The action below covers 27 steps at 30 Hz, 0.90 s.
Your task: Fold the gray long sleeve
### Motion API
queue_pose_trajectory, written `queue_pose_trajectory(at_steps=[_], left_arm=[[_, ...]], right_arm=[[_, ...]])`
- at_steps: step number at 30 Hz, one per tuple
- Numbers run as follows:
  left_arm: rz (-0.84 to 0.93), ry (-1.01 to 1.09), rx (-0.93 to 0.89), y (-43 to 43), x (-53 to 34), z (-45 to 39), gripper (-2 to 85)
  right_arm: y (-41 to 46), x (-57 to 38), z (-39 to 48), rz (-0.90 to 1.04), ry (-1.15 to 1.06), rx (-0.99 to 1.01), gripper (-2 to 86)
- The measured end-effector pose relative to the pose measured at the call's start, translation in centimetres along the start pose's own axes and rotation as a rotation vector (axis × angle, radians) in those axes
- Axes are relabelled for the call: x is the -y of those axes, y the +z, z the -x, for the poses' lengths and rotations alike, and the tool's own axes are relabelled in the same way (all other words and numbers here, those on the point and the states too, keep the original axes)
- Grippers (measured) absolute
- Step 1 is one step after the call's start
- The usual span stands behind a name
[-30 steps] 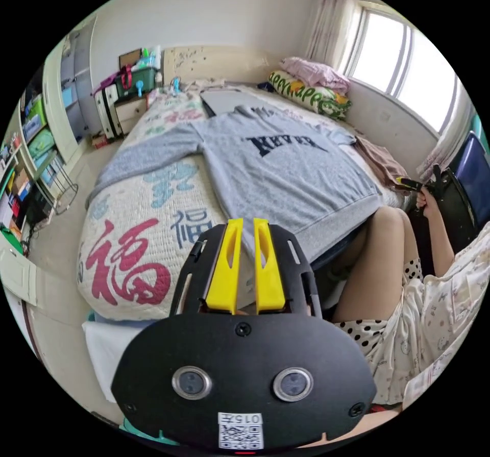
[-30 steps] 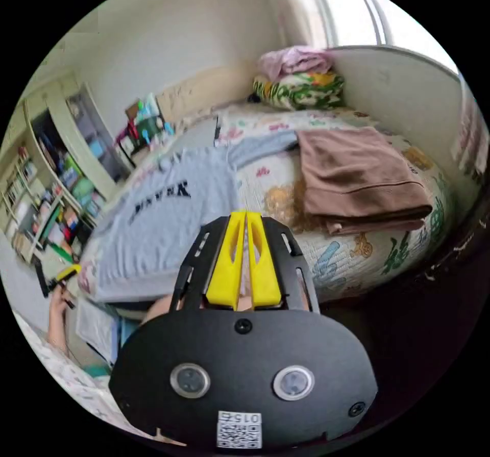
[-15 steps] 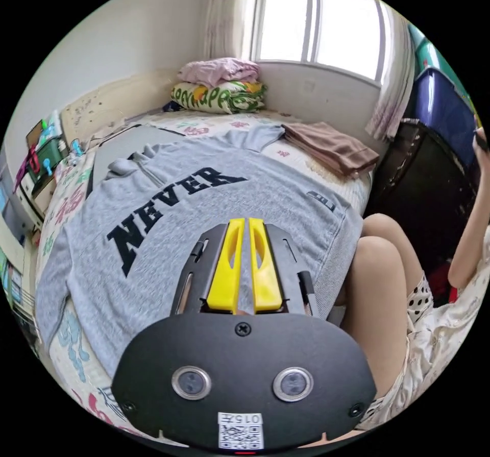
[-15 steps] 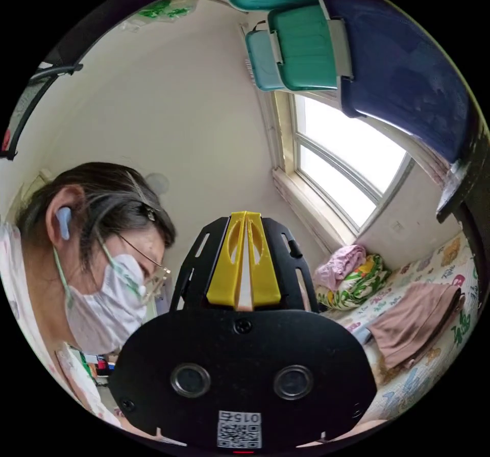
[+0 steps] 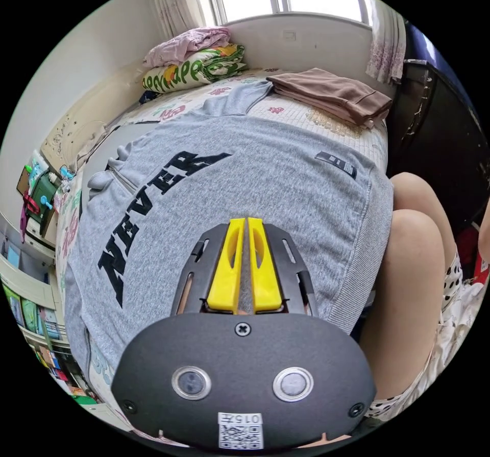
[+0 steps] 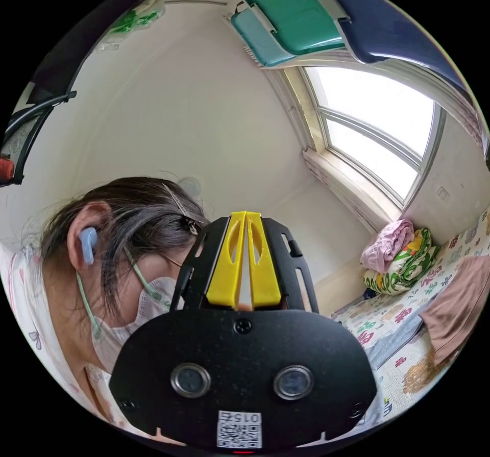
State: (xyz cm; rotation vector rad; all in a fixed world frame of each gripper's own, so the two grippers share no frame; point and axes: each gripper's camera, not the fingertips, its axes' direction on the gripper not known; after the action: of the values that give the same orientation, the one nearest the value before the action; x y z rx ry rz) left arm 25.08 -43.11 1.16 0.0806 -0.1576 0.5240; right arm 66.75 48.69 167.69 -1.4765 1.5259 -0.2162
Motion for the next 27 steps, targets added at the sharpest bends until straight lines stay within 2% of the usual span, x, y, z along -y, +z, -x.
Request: queue_pose_trajectory(at_steps=[7,10,13,14,15,17,20,25,27], left_arm=[[0.000,0.016,0.025,-1.3,2.8,0.3,-0.4],[-0.001,0.001,-0.005,-1.7,3.8,1.5,-0.4],[-0.001,-0.019,-0.045,-1.9,4.6,2.8,-0.4],[-0.001,-0.025,-0.059,-2.0,4.9,3.3,-0.4],[-0.001,-0.028,-0.064,-2.1,5.0,3.5,-0.4],[-0.001,-0.035,-0.079,-2.2,5.4,4.1,-0.4],[-0.001,-0.038,-0.086,-2.5,6.1,4.8,-0.4],[-0.002,-0.037,-0.083,-2.8,6.7,5.5,-0.4],[-0.002,-0.038,-0.085,-2.9,6.9,5.7,-0.4]], right_arm=[[7.6,-1.8,-3.5,0.068,0.007,0.079,1.9],[11.4,-4.1,-8.9,0.073,0.002,-0.056,6.6],[18.4,-8.2,-18.4,0.294,-0.023,-0.320,8.1],[21.2,-10.7,-24.4,0.412,0.057,-0.406,8.5],[23.4,-13.4,-31.5,0.514,0.233,-0.430,8.8],[25.8,-17.6,-40.7,0.604,0.409,-0.371,8.9],[28.7,-23.3,-51.9,0.649,0.578,-0.598,12.1],[36.9,-28.2,-61.9,0.732,0.543,-0.784,14.4],[40.9,-30.6,-65.9,0.785,0.486,-0.925,15.2]])
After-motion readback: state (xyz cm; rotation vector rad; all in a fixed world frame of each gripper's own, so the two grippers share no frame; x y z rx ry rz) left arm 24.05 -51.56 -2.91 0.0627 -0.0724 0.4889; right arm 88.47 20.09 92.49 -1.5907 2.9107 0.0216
